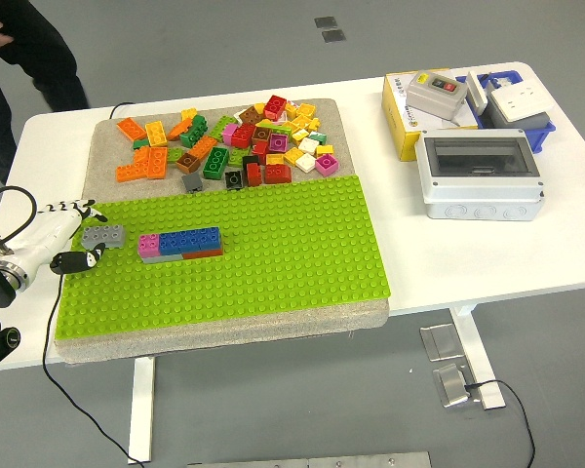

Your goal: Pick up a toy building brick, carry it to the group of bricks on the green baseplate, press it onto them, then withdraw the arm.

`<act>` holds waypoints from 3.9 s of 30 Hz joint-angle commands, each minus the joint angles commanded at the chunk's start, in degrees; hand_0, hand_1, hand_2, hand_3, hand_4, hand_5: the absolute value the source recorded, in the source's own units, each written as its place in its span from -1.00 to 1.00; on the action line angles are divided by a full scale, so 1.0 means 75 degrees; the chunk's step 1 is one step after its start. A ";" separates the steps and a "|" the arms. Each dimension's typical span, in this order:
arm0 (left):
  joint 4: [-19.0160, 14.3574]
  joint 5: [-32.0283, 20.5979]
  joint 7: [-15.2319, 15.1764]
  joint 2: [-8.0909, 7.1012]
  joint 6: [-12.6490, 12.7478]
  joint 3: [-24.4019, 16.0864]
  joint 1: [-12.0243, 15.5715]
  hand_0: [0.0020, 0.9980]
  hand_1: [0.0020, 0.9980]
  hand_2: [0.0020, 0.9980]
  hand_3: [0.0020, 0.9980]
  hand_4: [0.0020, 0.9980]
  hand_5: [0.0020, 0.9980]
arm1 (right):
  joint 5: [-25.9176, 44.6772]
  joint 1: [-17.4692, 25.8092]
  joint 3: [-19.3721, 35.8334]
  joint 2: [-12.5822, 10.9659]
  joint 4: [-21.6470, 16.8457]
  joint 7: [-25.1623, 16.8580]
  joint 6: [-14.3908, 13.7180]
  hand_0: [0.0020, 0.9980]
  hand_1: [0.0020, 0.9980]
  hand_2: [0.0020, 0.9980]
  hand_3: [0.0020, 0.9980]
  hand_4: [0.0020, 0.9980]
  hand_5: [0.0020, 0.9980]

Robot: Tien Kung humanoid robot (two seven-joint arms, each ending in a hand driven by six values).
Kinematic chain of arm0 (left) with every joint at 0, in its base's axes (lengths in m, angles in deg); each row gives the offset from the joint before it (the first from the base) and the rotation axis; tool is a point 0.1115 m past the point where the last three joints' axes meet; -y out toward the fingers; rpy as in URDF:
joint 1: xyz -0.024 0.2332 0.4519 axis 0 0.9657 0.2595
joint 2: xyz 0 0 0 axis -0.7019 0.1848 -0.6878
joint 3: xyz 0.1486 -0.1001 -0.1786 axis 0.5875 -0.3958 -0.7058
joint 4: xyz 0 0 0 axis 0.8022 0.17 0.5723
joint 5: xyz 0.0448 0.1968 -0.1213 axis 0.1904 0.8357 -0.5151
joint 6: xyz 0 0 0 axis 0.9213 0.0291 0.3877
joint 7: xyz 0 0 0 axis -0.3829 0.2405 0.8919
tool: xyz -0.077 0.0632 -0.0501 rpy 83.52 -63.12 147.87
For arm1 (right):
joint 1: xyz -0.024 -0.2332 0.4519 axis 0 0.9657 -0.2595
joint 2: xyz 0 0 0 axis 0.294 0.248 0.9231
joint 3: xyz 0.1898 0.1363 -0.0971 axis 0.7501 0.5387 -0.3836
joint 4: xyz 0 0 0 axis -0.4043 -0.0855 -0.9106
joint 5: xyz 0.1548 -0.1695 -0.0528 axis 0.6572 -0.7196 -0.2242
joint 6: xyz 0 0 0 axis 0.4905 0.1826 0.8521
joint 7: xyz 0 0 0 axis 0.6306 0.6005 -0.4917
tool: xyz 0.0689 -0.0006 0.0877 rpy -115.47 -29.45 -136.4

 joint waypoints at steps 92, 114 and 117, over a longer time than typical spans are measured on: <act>-0.2719 -0.2048 -0.0624 0.0752 0.0362 -0.1255 0.1011 0.98 0.91 0.86 0.17 0.02 -0.53 | -0.0153 0.0018 0.0151 -0.0061 0.0054 0.0057 0.0034 0.30 0.26 0.24 0.24 0.26 1.00; -0.1758 -0.1594 -0.0377 0.1142 0.0356 -0.0823 0.0705 0.99 0.91 0.86 0.19 0.02 -0.53 | -0.0185 -0.0007 0.0160 -0.0081 0.0040 0.0060 0.0031 0.30 0.26 0.23 0.22 0.27 1.00; -0.1755 -0.1576 -0.0333 0.1139 0.0336 -0.0794 0.0703 0.99 0.91 0.86 0.19 0.02 -0.53 | -0.0182 -0.0004 0.0158 -0.0084 0.0039 0.0061 0.0031 0.30 0.26 0.23 0.22 0.27 1.00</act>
